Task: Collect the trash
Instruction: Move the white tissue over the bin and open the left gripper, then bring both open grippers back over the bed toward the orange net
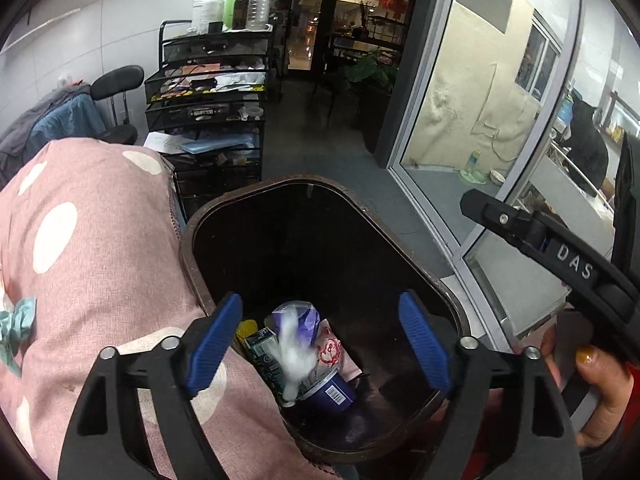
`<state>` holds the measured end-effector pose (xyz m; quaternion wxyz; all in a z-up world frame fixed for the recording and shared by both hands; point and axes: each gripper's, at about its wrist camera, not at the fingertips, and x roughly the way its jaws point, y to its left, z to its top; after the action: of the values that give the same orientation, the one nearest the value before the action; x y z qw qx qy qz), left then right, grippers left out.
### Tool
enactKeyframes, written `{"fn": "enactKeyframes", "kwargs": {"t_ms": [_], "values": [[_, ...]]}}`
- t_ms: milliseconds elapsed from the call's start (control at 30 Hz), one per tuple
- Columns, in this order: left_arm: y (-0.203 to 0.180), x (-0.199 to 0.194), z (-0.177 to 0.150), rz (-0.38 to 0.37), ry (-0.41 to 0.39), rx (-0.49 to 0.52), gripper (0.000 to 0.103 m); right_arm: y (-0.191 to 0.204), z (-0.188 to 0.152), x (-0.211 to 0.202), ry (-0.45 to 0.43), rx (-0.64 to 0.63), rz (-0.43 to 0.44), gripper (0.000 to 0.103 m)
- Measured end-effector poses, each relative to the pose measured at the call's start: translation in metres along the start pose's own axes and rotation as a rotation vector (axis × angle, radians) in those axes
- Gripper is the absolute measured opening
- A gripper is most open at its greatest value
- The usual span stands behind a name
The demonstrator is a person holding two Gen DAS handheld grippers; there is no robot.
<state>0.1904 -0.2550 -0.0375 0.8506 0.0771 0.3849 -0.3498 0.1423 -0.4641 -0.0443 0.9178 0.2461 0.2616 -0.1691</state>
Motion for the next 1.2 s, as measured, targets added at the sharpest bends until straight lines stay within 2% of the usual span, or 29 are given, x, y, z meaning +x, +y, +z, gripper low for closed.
{"fn": "enactKeyframes", "kwargs": {"t_ms": [33, 267, 433, 700, 967, 1100, 1200], "values": [[0.000, 0.000, 0.000, 0.004, -0.006, 0.005, 0.087, 0.001, 0.000, 0.001, 0.002, 0.002, 0.002, 0.090], [-0.004, -0.016, -0.002, 0.022, -0.059, 0.015, 0.094, 0.001, -0.001, 0.002, 0.005, 0.005, 0.006, 0.096], [-0.009, -0.045, -0.006, 0.025, -0.147, 0.019, 0.096, 0.003, -0.003, 0.005, 0.017, 0.003, 0.018, 0.097], [-0.007, -0.091, -0.018, 0.070, -0.279, 0.014, 0.098, 0.016, -0.010, 0.003, -0.004, -0.034, 0.070, 0.097], [0.017, -0.115, -0.033, 0.125, -0.328, -0.043, 0.098, 0.043, -0.020, 0.000, -0.004, -0.088, 0.141, 0.097], [0.031, -0.122, -0.042, 0.187, -0.326, -0.064, 0.098, 0.059, -0.025, -0.001, 0.005, -0.105, 0.180, 0.097], [0.046, -0.130, -0.050, 0.206, -0.322, -0.103, 0.098, 0.075, -0.030, -0.001, 0.023, -0.129, 0.214, 0.097]]}}
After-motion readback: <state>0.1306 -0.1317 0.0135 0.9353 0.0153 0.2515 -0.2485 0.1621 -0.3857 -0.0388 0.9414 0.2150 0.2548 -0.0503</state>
